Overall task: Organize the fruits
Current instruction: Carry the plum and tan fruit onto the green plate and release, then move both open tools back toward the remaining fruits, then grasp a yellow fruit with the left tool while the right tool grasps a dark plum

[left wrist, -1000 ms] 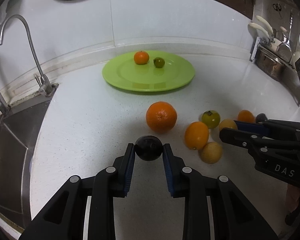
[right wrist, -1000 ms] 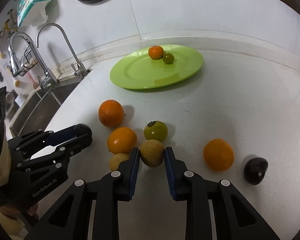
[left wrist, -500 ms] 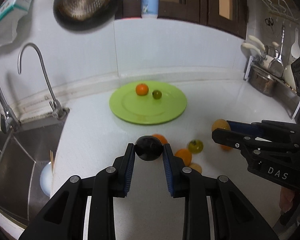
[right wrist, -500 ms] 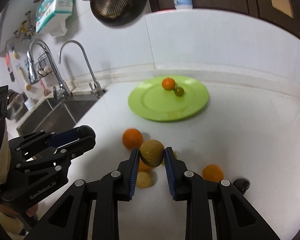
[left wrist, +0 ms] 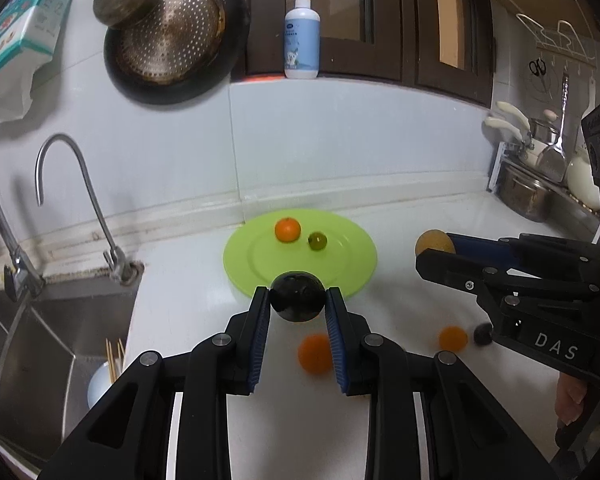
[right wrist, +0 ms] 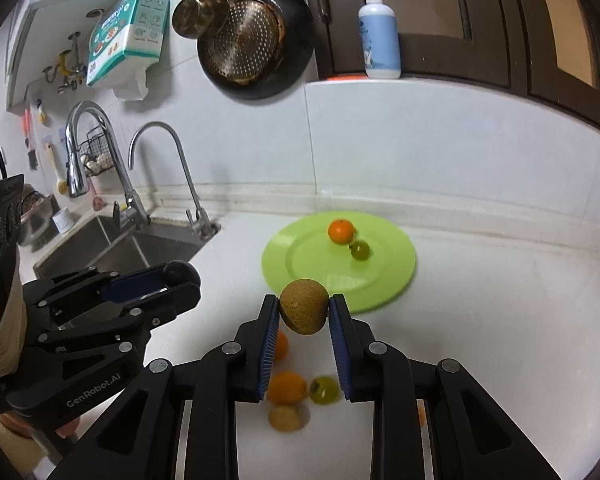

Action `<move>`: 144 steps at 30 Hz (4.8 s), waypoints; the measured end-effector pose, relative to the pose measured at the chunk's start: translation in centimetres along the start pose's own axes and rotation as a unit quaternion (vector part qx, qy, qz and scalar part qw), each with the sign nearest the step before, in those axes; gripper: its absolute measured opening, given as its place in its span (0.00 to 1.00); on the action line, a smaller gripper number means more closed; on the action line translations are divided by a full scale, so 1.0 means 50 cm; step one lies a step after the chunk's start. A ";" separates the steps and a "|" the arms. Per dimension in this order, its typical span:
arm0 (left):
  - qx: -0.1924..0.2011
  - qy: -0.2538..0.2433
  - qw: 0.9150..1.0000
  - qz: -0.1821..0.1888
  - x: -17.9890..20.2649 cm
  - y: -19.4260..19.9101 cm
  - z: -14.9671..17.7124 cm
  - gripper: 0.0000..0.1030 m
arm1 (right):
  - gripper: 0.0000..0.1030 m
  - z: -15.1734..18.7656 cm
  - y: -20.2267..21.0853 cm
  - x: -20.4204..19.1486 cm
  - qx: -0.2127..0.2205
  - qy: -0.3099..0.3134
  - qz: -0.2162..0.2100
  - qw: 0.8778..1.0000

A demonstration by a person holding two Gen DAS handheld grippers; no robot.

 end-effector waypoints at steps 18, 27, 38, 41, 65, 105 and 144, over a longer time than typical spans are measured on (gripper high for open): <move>-0.039 0.015 0.999 0.010 -0.049 -0.148 -0.107 0.27 | 0.26 -0.131 -0.120 0.048 -0.025 0.007 -0.002 1.000; -0.086 0.021 0.996 0.015 -0.066 -0.266 -0.126 0.27 | 0.26 -0.145 -0.230 0.095 -0.080 0.002 0.000 0.997; -0.134 0.017 0.991 0.020 -0.088 -0.400 -0.123 0.28 | 0.26 -0.138 -0.349 0.139 -0.142 0.001 -0.005 0.990; -0.141 0.013 0.990 0.022 -0.089 -0.419 -0.121 0.28 | 0.26 -0.135 -0.370 0.146 -0.153 -0.005 -0.009 0.988; -0.070 0.013 0.997 -0.022 -0.052 -0.190 -0.141 0.64 | 0.49 -0.145 -0.189 0.123 -0.070 -0.006 0.035 0.997; -0.014 0.026 0.999 -0.027 0.105 0.032 0.039 0.78 | 0.66 0.073 0.110 0.118 0.012 -0.035 0.146 0.989; -0.152 0.048 0.987 -0.001 0.166 -0.127 0.171 0.45 | 0.50 0.219 -0.031 0.218 -0.128 -0.071 0.085 0.986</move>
Point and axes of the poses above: each gripper's, at about its wrist camera, not at the fingertips, and y roughly against the way its jaws point, x to its right, z to its underside, the point moved 1 cm from there along -y, roughly the way its jaws point, and after that the axes turned 2 degrees about -x, right-handed, at the moved point
